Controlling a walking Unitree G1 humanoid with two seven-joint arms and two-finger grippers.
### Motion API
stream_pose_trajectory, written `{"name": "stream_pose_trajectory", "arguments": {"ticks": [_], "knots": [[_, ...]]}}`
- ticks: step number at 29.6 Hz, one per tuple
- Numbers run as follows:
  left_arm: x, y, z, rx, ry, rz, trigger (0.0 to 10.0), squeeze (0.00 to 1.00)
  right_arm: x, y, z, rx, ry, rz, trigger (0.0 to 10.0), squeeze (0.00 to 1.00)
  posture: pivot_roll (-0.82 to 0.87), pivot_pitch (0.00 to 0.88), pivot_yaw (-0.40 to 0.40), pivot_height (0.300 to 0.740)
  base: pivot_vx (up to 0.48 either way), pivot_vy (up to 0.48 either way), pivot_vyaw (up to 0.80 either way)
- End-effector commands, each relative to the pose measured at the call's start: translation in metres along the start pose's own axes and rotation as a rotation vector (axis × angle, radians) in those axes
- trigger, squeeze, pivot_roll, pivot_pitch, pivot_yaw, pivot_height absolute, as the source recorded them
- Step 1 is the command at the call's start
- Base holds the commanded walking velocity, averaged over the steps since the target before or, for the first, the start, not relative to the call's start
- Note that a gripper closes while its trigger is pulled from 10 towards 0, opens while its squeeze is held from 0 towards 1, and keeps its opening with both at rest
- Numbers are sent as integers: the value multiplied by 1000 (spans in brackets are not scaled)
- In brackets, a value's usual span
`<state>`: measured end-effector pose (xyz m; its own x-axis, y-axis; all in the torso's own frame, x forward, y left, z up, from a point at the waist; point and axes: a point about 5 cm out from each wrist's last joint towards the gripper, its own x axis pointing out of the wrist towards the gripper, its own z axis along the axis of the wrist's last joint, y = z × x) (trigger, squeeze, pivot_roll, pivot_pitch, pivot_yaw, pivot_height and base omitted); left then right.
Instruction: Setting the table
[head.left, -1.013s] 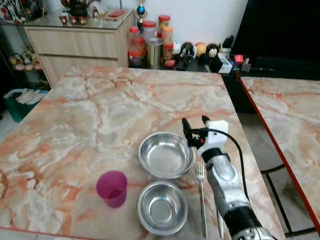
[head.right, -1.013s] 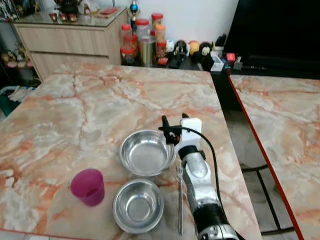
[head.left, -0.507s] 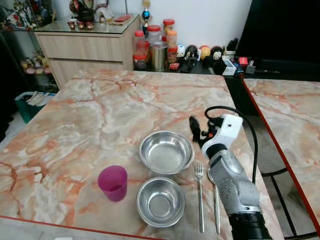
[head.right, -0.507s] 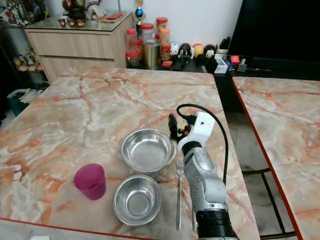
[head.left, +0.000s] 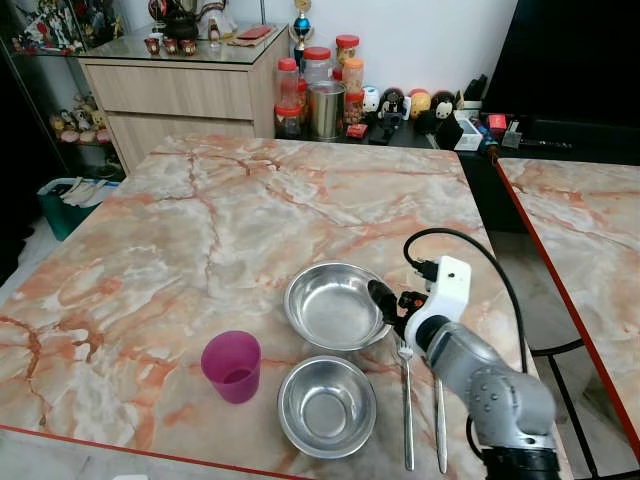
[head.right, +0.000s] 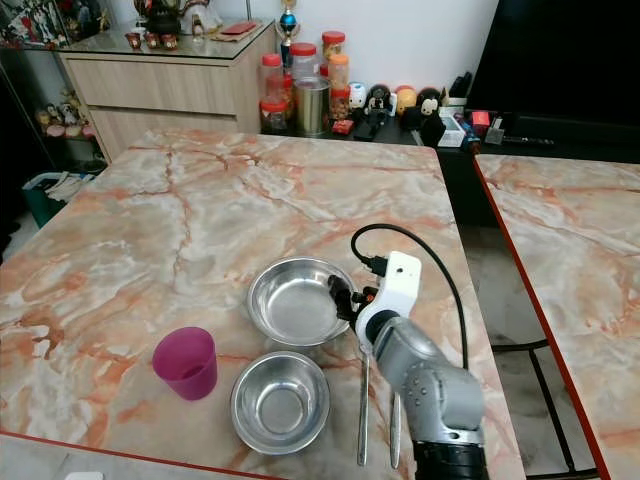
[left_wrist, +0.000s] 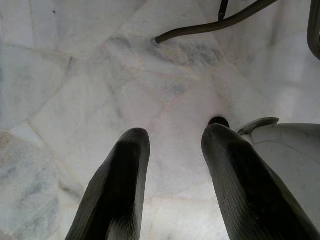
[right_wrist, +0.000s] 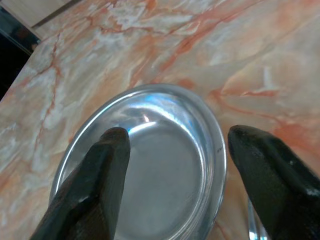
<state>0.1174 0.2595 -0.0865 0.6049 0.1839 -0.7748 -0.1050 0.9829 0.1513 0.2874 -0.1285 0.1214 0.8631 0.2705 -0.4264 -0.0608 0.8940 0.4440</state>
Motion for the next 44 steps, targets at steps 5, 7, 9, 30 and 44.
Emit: {"name": "stream_pose_trajectory", "arguments": {"ticks": [5, 7, 9, 30, 44], "knots": [[0, -2, -1, -6, 9, -10, 10000, 0, -12, 0, -2, 29, 13, -7, 10000, 0, 28, 0, -22, 740, 0, 0, 0], [0, -3, -1, -5, 7, -15, 10000, 0, -15, -3, -6, 31, 35, -24, 10000, 0, 22, 0, -19, 740, 0, 0, 0], [1, -4, 0, -3, 7, -22, 10000, 0, -16, -8, -11, 52, 61, -46, 10000, 0, 19, 0, -20, 740, 0, 0, 0], [3, -12, 3, -13, 2, -37, 10000, 0, -2, -39, -9, -32, 64, -44, 10000, 0, 21, 0, -32, 740, 0, 0, 0], [3, -12, 3, -16, -2, -34, 10000, 0, 14, -31, -5, -23, 48, 26, 10000, 0, 31, 0, -34, 740, 0, 0, 0]]}}
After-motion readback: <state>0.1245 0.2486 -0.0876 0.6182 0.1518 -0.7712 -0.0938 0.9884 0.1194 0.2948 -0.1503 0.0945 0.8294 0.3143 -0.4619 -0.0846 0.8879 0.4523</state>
